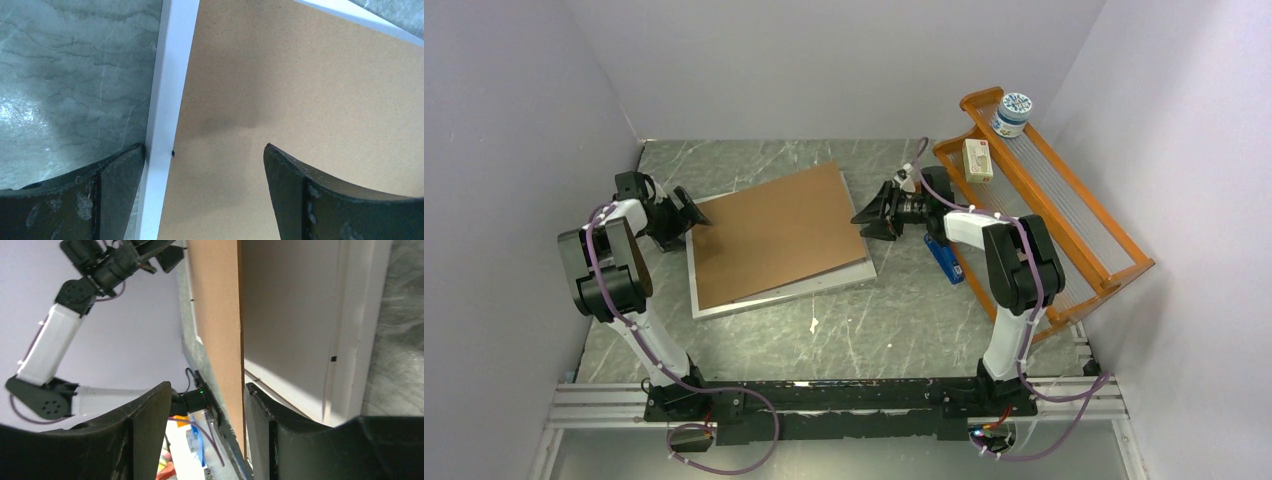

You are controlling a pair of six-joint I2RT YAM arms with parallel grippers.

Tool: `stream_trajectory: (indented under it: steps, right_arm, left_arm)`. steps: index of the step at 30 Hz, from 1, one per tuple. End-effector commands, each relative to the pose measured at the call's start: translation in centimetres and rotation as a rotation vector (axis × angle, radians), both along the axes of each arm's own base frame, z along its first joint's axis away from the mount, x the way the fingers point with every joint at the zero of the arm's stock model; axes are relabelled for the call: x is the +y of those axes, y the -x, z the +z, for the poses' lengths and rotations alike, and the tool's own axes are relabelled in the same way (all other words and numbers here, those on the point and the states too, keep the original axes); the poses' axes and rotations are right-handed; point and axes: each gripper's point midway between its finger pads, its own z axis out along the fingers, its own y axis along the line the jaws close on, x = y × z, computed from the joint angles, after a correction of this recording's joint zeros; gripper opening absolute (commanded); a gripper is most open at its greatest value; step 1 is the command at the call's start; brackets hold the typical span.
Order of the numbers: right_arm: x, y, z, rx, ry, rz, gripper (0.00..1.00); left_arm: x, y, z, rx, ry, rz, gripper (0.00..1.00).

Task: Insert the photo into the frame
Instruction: Adjust the photo frame item on the photo frame.

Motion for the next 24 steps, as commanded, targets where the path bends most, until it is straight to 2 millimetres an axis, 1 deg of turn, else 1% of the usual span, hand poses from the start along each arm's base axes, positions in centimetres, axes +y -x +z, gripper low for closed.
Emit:
stream_trajectory:
  steps: [1,3,5,6,8,10,11,13,19,21,24]
  right_arm:
    - [1.6,0.7,0.4,-0.11,0.104,0.069,0.54]
    - [1.0,0.5,-1.7,-0.107,0.2,0.053,0.48]
    - [0.0,0.3,-4.1,-0.109,0.34,0.038,0.47]
    - [-0.7,0.1,-5.1,-0.119,0.415,0.032,0.48]
    - [-2.4,-0.4,-6.3,-0.132,0.542,0.001,0.55]
    - [-4.1,-1.3,-6.4,-0.164,0.652,-0.045,0.62]
    - [-4.7,-1.6,-6.2,-0.175,0.682,-0.067,0.63]
    - [-5.2,-2.1,-5.8,-0.196,0.709,-0.097,0.63]
    - [-5.3,-3.5,-5.8,-0.21,0.715,-0.169,0.6]
    - [-5.5,-4.2,-6.0,-0.224,0.724,-0.194,0.57]
    - [-4.8,-5.8,-6.1,-0.26,0.718,-0.183,0.57]
  left_arm:
    - [-3.9,3.7,-3.2,0.179,0.141,-0.049,0.94]
    - [-3.9,3.7,-3.1,0.178,0.137,-0.051,0.94]
    - [-3.7,3.8,-3.2,0.181,0.13,-0.048,0.94]
    - [-3.7,3.8,-3.1,0.181,0.126,-0.048,0.94]
    - [-3.6,3.8,-3.1,0.182,0.119,-0.048,0.94]
    - [-3.5,3.8,-3.0,0.184,0.112,-0.048,0.94]
    - [-3.5,3.8,-3.0,0.183,0.111,-0.049,0.94]
    - [-3.4,3.8,-3.0,0.183,0.11,-0.05,0.94]
    - [-3.4,3.6,-3.0,0.185,0.11,-0.052,0.94]
    - [-3.3,3.5,-3.0,0.185,0.106,-0.054,0.94]
    - [-3.2,3.5,-3.1,0.189,0.101,-0.055,0.94]
